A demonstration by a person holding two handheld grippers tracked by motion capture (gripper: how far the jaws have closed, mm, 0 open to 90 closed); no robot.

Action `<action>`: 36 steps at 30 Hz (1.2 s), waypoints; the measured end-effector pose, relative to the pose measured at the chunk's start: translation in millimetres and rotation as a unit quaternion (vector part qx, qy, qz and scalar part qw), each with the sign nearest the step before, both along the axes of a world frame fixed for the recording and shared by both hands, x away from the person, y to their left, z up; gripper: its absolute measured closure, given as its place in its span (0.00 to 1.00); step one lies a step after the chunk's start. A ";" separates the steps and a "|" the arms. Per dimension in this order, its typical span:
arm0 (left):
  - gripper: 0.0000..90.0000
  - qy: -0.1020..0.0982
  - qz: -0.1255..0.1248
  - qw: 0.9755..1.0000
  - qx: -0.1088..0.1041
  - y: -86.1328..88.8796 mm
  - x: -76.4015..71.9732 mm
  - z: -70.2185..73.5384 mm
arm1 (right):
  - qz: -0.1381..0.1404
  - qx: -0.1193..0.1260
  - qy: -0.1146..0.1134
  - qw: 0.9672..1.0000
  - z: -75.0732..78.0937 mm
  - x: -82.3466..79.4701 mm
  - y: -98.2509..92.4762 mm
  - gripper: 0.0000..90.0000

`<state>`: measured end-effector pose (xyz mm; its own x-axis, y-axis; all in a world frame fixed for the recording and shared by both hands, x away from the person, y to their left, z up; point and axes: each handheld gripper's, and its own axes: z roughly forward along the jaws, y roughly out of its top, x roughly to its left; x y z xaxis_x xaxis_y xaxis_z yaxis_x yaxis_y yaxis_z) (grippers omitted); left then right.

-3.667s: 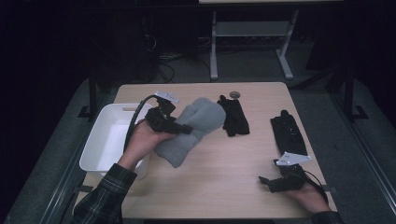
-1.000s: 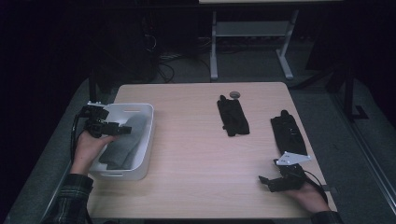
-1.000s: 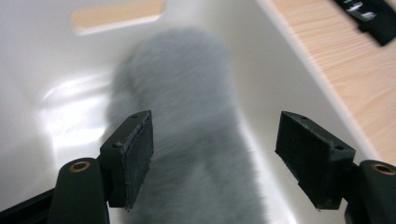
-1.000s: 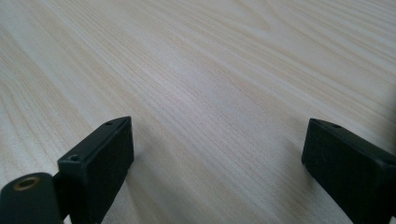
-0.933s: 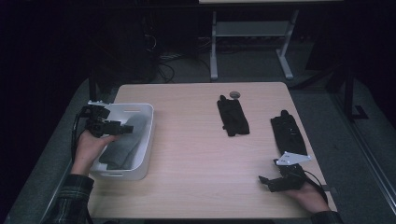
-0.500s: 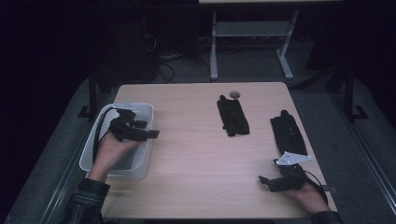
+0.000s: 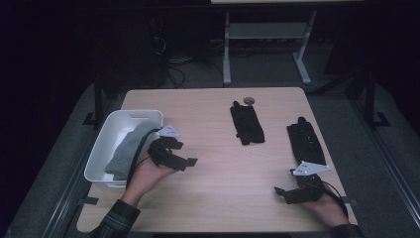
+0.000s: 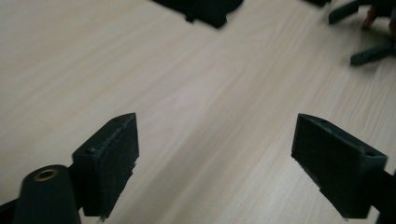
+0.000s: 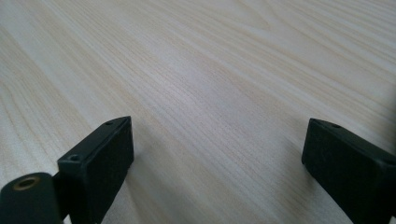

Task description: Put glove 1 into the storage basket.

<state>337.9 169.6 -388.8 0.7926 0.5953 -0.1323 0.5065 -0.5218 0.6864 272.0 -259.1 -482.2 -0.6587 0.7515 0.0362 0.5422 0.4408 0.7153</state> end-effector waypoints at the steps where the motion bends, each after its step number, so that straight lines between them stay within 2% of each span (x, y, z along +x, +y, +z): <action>1: 0.15 -0.009 -0.001 1.000 0.017 -4.1 -2.6 -1.6 | 0.001 0.000 0.000 1.000 0.0 0.1 0.1 0.10; 2: 0.15 -0.027 -0.006 0.999 0.031 -7.5 -5.7 -1.6 | 0.001 0.000 0.000 1.000 0.0 0.1 0.1 0.10; 3: 0.15 -0.027 -0.006 0.999 0.023 -9.4 -7.3 -2.6 | 0.000 0.000 0.000 1.000 -0.1 0.1 0.1 0.10; 5: 0.15 -0.017 -0.012 1.000 0.014 -12.9 -9.3 -5.9 | 0.001 0.000 -0.001 1.000 -0.1 0.2 0.1 0.10; 8: 0.15 -0.012 -0.021 1.000 0.013 -19.3 -13.2 -14.3 | 0.001 0.000 -0.001 1.000 -0.1 0.2 0.2 0.10; 10: 0.15 -0.010 -0.031 0.999 0.020 -23.6 -14.9 -22.1 | 0.001 -0.001 -0.001 1.000 -0.1 0.3 0.1 0.10; 14: 0.15 0.002 -0.033 0.999 0.012 -28.9 -17.9 -37.5 | 0.001 -0.001 -0.001 1.000 -0.1 0.3 0.1 0.10; 20: 0.15 0.006 -0.042 0.999 0.028 -32.4 -19.0 -58.6 | 0.000 -0.001 -0.001 1.000 -0.1 0.2 0.3 0.10; 21: 0.15 0.006 -0.048 0.998 0.039 -32.3 -18.1 -61.8 | 0.000 0.000 0.000 1.000 0.0 0.2 0.3 0.10; 25: 0.15 0.002 -0.055 0.997 0.056 -33.1 -19.2 -72.9 | 0.002 -0.002 0.003 1.000 0.9 0.5 0.5 0.11; 27: 0.15 0.005 -0.058 0.997 0.051 -31.7 -19.6 -75.3 | 0.004 -0.009 0.007 1.000 3.9 1.7 0.5 0.16; 30: 0.14 -0.005 -0.060 0.997 0.039 -30.1 -22.0 -78.2 | 0.006 -0.003 0.023 1.000 7.3 3.4 0.2 0.16; 31: 0.14 -0.012 -0.065 0.997 0.042 -28.5 -21.7 -78.5 | 0.006 -0.001 0.024 1.000 8.5 3.5 -0.2 0.16; 32: 0.14 -0.018 -0.064 0.997 0.042 -28.0 -22.3 -79.5 | 0.004 -0.002 0.022 1.000 10.0 4.0 -0.5 0.17; 34: 0.14 -0.041 -0.072 0.995 0.052 -28.1 -24.2 -81.9 | 0.002 -0.004 0.017 1.000 13.1 5.4 -1.4 0.18; 36: 0.14 -0.050 -0.081 0.995 0.043 -26.7 -25.3 -84.2 | 0.001 -0.001 0.010 1.000 16.3 7.8 -2.5 0.19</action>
